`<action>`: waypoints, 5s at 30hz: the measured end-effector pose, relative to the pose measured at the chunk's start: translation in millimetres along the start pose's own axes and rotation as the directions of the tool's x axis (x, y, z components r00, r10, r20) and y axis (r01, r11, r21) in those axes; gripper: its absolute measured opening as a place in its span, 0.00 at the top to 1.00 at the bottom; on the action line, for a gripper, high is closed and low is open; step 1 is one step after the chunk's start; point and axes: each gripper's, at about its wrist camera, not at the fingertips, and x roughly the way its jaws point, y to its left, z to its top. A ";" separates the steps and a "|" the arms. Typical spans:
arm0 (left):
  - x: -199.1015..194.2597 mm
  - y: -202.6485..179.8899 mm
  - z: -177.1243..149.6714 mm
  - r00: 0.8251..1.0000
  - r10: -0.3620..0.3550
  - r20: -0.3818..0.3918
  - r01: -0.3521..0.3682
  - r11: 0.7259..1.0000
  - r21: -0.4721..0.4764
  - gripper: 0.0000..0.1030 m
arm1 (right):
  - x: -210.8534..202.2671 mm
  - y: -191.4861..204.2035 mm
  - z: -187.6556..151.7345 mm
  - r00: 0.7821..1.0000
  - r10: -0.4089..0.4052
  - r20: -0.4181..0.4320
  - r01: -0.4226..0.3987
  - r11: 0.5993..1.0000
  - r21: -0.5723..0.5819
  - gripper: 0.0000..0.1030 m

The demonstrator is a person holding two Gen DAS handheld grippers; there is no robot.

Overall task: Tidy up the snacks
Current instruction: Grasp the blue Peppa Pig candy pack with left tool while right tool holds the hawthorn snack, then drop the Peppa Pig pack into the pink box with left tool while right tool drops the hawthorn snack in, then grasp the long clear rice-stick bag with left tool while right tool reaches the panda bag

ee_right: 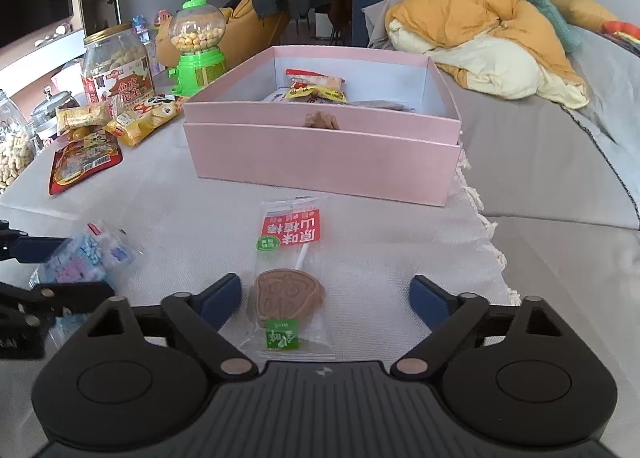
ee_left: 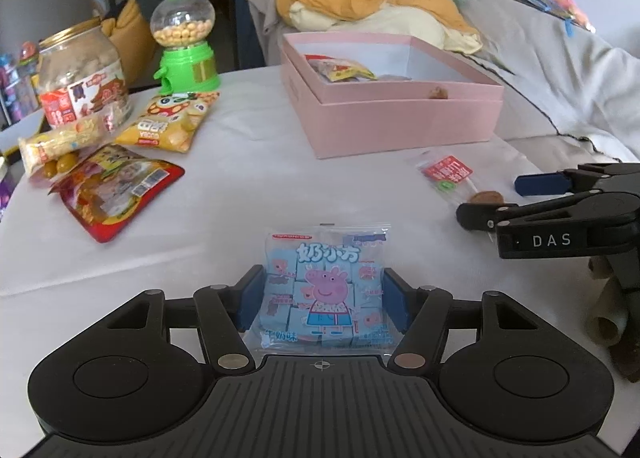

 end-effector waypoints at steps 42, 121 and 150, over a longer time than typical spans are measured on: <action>-33.3 3.0 5.8 0.972 -0.138 0.188 0.143 0.990 -0.011 0.37 | -41.0 -41.5 -2.5 0.992 0.113 -0.053 -0.108 0.989 0.097 0.64; 2.3 240.5 5.1 0.954 0.112 0.278 0.064 0.830 -0.554 0.42 | 144.9 203.3 168.1 0.915 0.259 -0.311 -0.326 0.927 -0.188 0.27; 22.5 230.7 53.4 0.987 -0.015 0.159 0.023 0.998 -0.051 0.58 | 111.6 177.7 155.6 0.875 0.361 -0.324 -0.426 0.891 -0.158 0.18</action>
